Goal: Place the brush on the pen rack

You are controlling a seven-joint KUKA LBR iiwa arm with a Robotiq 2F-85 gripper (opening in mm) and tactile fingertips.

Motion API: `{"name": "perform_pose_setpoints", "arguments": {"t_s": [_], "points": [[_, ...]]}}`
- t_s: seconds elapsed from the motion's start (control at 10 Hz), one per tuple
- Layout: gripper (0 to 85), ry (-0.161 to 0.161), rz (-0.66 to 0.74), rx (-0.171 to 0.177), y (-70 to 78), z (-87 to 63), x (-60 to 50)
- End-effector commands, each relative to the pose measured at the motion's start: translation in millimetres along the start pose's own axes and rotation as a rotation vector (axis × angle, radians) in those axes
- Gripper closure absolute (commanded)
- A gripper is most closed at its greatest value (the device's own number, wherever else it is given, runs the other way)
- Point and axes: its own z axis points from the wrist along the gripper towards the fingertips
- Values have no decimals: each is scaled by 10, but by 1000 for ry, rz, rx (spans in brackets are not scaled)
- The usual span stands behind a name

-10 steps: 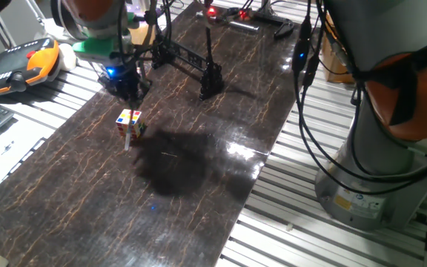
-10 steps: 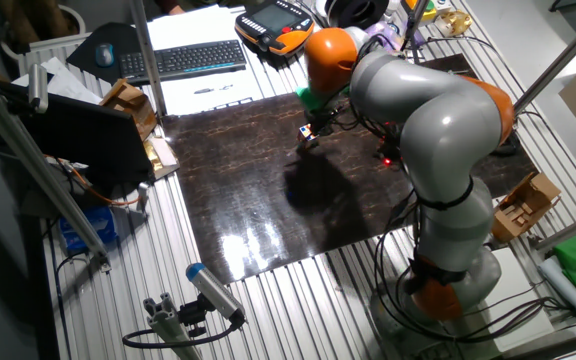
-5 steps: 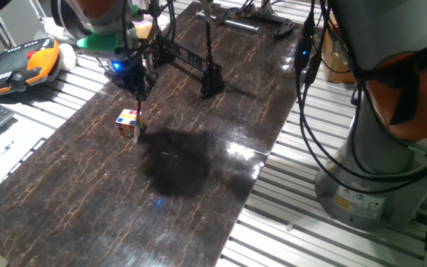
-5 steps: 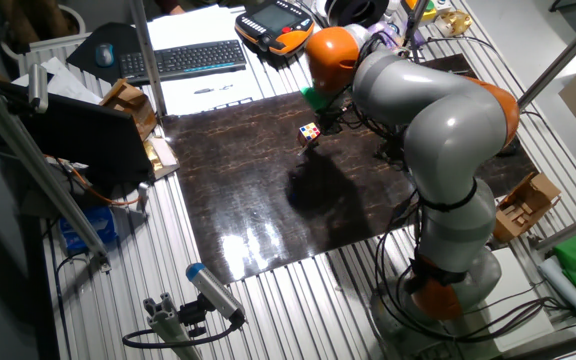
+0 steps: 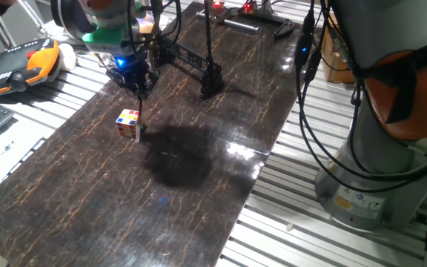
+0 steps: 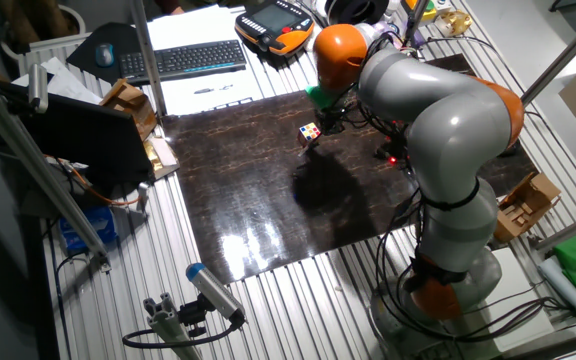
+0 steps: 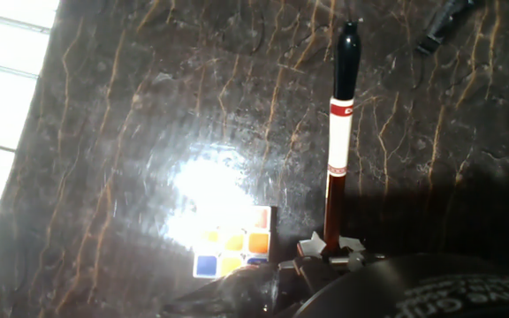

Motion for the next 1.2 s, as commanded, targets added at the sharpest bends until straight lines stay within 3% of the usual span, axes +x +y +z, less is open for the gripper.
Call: {"name": "perform_pose_setpoints", "arguments": {"t_s": [0.0,0.5,0.8,1.1], "points": [[840,3,-21,2,-2,-1,-5],[840,-4,-155,10,-2,-1,-5],[840,-7,-109,2,-76,-102,-8],[840,-6,-55,2,-170,-265,-77]]}}
